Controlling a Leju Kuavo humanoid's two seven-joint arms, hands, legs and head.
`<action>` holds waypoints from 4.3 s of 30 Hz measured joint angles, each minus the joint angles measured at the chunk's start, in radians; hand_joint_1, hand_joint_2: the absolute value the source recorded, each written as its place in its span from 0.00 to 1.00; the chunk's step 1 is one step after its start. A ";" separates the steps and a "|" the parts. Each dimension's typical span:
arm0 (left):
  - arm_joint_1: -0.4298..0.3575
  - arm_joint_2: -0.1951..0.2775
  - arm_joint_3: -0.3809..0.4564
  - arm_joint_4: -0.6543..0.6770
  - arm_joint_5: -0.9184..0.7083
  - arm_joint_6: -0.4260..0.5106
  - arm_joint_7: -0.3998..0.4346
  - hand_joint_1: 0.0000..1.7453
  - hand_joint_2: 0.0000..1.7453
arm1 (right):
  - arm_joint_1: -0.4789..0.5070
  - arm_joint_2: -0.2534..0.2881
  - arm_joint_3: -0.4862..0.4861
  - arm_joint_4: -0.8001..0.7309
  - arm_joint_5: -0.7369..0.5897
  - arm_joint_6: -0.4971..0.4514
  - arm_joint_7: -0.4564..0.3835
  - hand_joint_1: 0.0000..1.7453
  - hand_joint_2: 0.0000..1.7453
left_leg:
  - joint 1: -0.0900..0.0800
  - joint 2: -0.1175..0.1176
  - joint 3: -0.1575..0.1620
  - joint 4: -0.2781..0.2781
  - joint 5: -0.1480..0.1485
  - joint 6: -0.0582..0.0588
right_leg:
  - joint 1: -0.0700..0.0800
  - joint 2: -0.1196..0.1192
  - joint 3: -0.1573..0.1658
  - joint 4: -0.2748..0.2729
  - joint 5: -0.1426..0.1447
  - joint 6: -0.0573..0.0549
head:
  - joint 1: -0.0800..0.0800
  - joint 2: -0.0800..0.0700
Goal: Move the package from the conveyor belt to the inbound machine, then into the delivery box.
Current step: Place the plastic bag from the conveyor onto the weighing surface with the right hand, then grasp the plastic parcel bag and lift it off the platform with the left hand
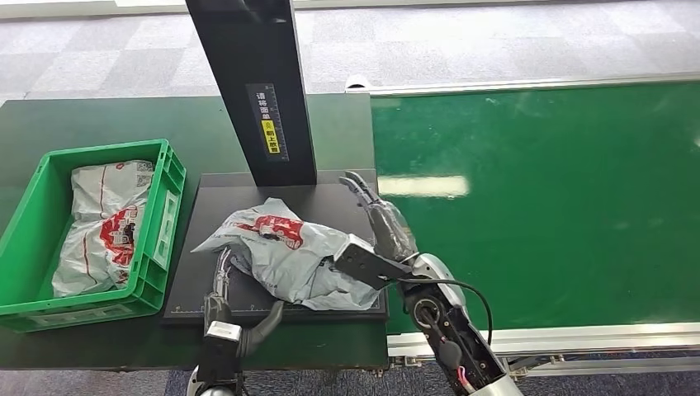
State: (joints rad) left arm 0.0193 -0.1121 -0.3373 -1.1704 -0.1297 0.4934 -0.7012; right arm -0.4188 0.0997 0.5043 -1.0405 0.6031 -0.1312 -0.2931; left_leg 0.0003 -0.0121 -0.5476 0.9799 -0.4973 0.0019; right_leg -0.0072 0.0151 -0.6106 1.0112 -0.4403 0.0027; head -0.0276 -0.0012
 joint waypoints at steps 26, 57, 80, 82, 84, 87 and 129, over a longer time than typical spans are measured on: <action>-0.199 0.003 -0.162 0.144 -0.795 -0.204 0.308 0.00 1.00 | 0.172 -0.060 -0.200 -0.338 -0.241 0.025 -0.177 0.00 1.00 | 0.000 0.000 0.001 0.000 0.001 -0.001 | 0.000 0.000 0.001 0.000 0.001 0.000 | 0.000 0.000; -0.369 -0.118 -0.216 0.417 -0.887 -0.149 0.402 0.00 1.00 | 0.161 -0.021 -0.190 -0.374 -0.241 0.054 -0.164 0.00 1.00 | 0.000 0.000 0.001 0.000 0.001 0.000 | 0.000 0.000 0.002 0.000 0.001 0.000 | 0.000 0.000; -0.435 -0.151 -0.139 0.461 -0.699 -0.100 0.359 1.00 1.00 | 0.153 -0.022 -0.191 -0.398 -0.245 0.032 -0.167 0.00 1.00 | 0.000 0.000 0.001 0.000 0.001 0.000 | 0.000 0.000 0.002 0.000 0.001 0.000 | 0.000 0.000; -0.436 -0.149 -0.131 0.461 -0.693 -0.096 0.357 1.00 1.00 | 0.150 -0.022 -0.191 -0.398 -0.246 0.031 -0.168 0.00 1.00 | 0.000 0.000 0.001 0.000 0.001 0.000 | 0.000 0.000 0.002 0.000 0.001 0.000 | 0.000 0.000; -0.436 -0.147 -0.124 0.461 -0.688 -0.092 0.355 1.00 1.00 | 0.147 -0.022 -0.191 -0.398 -0.247 0.030 -0.168 0.00 1.00 | 0.000 0.000 0.001 0.000 0.001 0.000 | 0.000 0.000 0.002 0.000 0.001 0.000 | 0.000 0.000; -0.437 -0.144 -0.114 0.461 -0.678 -0.085 0.348 1.00 1.00 | 0.144 -0.022 -0.191 -0.398 -0.248 0.029 -0.169 0.00 1.00 | 0.000 0.000 0.001 0.000 0.001 0.000 | 0.000 0.000 0.002 0.000 0.001 0.000 | 0.000 0.000; -0.682 0.280 0.683 0.487 -0.400 0.153 0.322 1.00 1.00 | 0.156 -0.031 -0.200 -0.426 -0.269 -0.007 -0.160 0.00 1.00 | 0.001 0.001 0.001 0.000 0.004 -0.004 | 0.002 0.001 0.000 0.002 0.002 -0.002 | 0.000 0.000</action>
State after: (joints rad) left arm -0.6631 0.1680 0.3452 -0.6830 -0.5302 0.6467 -0.3797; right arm -0.2627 0.0687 0.3043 -1.4664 0.3345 -0.1385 -0.4528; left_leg 0.0017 -0.0113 -0.5465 0.9797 -0.4933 -0.0019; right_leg -0.0057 0.0165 -0.6103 1.0128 -0.4382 0.0002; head -0.0272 -0.0011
